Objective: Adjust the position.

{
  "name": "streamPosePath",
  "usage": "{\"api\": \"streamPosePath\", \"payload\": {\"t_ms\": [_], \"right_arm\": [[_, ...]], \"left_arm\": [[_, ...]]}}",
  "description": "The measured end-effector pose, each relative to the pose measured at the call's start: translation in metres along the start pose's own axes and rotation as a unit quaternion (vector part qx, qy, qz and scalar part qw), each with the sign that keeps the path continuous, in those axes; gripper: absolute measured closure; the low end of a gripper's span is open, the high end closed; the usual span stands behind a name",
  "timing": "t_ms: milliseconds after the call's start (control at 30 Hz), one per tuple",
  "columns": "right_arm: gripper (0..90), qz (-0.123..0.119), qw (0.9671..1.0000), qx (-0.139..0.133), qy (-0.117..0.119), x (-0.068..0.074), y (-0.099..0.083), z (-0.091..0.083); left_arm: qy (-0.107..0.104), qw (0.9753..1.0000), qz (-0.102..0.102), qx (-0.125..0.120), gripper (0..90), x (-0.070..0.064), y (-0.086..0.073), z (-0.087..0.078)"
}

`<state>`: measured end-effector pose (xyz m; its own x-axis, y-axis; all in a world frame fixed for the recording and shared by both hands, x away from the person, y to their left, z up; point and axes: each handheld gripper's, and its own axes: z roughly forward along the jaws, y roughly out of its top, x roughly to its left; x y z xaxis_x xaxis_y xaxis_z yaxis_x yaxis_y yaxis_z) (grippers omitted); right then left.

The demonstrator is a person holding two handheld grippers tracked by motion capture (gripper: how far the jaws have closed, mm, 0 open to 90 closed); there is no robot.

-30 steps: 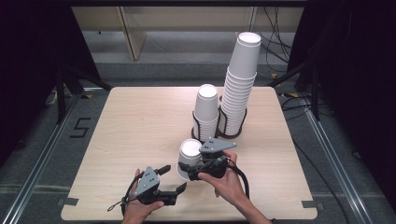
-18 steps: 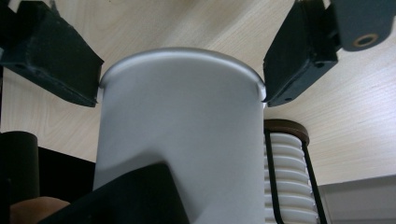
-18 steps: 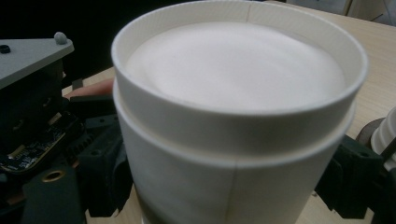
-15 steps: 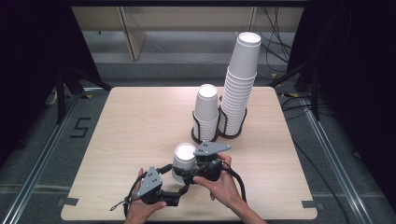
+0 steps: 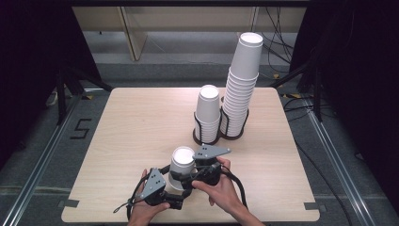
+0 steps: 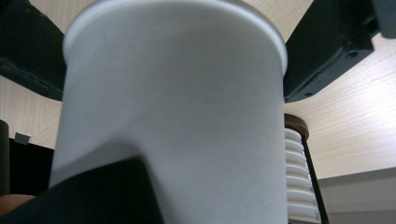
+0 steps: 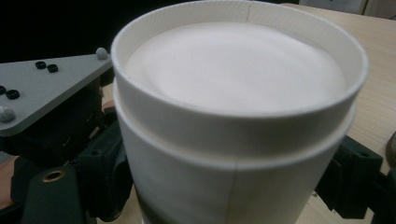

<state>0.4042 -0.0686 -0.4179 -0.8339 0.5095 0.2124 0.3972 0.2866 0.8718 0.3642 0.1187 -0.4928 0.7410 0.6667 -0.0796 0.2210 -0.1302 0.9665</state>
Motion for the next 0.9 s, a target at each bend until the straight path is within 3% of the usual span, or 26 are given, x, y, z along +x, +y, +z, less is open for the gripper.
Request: {"api": "streamPosePath", "payload": {"t_ms": [133,367,600,833,900], "right_arm": [[18.8,0.004,1.0,-0.001,0.002,0.001,0.0,0.0],[18.7,0.008,0.9999,-0.002,0.009,0.004,-0.001,0.002],[16.5,0.005,0.9999,0.005,0.014,0.001,0.0,0.001],[15.3,-0.015,0.9994,0.027,0.016,-0.002,0.006,-0.01],[15.5,-0.014,0.9994,0.021,0.023,-0.003,0.008,-0.013]], "left_arm": [[-0.001,1.0,0.001,-0.009,0.0,0.0,-0.001,0.003],[0.01,0.9999,0.008,0.0,0.4,-0.002,0.0,0.002],[0.007,0.9998,0.017,0.002,3.9,-0.001,0.0,0.001],[-0.007,0.9987,0.047,0.017,5.3,-0.002,0.002,0.0],[-0.01,0.9982,0.054,0.022,5.5,-0.002,0.002,-0.001]]}}
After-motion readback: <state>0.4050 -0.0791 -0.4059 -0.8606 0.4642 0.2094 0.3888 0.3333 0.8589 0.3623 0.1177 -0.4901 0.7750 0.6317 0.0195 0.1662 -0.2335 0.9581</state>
